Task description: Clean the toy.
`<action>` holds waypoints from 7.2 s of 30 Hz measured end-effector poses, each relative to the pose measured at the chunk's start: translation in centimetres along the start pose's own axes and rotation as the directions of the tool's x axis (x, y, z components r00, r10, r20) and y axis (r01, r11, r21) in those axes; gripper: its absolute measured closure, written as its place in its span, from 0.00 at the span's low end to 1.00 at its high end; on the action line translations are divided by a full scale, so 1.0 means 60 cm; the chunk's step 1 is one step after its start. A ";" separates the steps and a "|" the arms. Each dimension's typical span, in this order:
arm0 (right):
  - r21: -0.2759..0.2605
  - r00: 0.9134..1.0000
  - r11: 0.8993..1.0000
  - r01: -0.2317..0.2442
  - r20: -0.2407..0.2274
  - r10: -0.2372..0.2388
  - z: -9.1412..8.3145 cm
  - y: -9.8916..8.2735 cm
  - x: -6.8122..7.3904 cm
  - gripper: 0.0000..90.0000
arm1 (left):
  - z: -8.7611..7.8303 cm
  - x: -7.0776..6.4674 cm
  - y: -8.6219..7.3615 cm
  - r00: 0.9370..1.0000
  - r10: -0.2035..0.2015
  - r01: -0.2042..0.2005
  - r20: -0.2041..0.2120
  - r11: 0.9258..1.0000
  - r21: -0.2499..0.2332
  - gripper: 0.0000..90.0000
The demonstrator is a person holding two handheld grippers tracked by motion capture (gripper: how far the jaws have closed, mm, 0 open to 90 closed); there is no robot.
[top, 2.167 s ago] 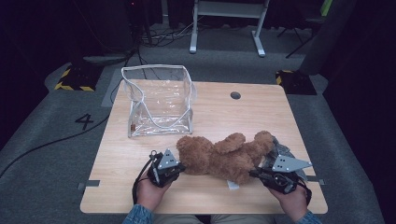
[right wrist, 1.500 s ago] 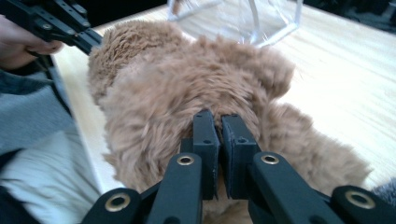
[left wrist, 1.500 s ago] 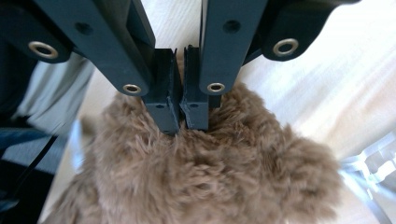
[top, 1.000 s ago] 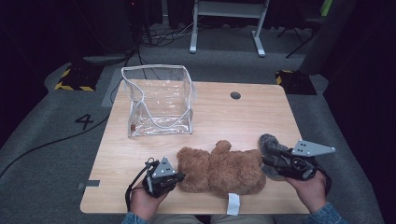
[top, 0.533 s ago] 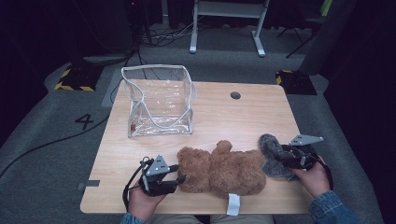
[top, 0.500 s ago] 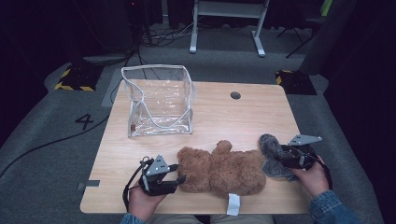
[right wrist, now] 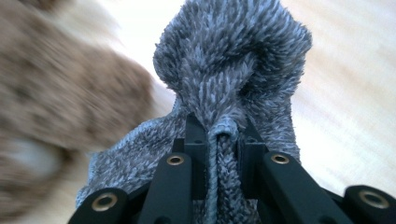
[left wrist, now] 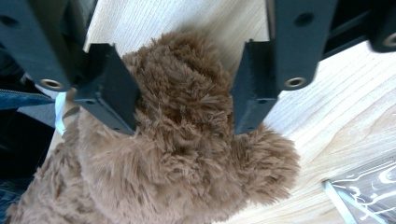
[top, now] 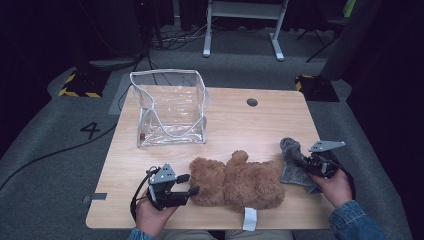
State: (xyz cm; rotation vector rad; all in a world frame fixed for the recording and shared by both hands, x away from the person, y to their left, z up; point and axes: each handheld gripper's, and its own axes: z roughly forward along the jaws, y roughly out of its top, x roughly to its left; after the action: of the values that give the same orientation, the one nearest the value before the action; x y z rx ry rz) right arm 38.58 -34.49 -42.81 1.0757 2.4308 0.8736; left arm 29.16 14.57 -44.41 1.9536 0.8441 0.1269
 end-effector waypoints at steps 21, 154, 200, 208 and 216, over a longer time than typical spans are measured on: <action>-0.261 0.974 0.965 -0.022 -0.222 -0.038 -0.130 0.085 0.046 0.89 | -0.011 -0.018 0.005 0.997 0.078 -0.079 -0.010 0.995 -0.058 0.75; -0.085 0.989 0.996 -0.006 -0.150 -0.007 -0.093 -0.032 0.093 0.89 | 0.071 -0.045 0.031 0.983 0.156 -0.148 -0.099 0.985 0.087 0.95; -0.167 0.989 0.984 0.066 -0.121 -0.087 -0.115 -0.090 0.140 0.47 | 0.032 -0.040 0.022 0.994 0.094 -0.092 -0.058 0.995 0.043 0.62; -0.224 0.959 0.965 0.136 -0.213 -0.185 -0.105 -0.071 0.195 0.47 | 0.026 -0.042 -0.003 0.996 0.079 -0.076 -0.042 0.994 0.074 0.50; -0.251 0.946 0.952 0.175 -0.225 -0.233 -0.078 -0.036 0.211 0.59 | 0.052 -0.030 -0.013 0.997 0.080 -0.079 -0.005 0.990 0.118 0.47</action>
State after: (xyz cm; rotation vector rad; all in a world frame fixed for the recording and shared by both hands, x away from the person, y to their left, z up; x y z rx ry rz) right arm 26.66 -27.92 -41.47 0.6477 2.5059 1.2450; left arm 28.70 11.40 -46.26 2.1000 0.7953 0.1362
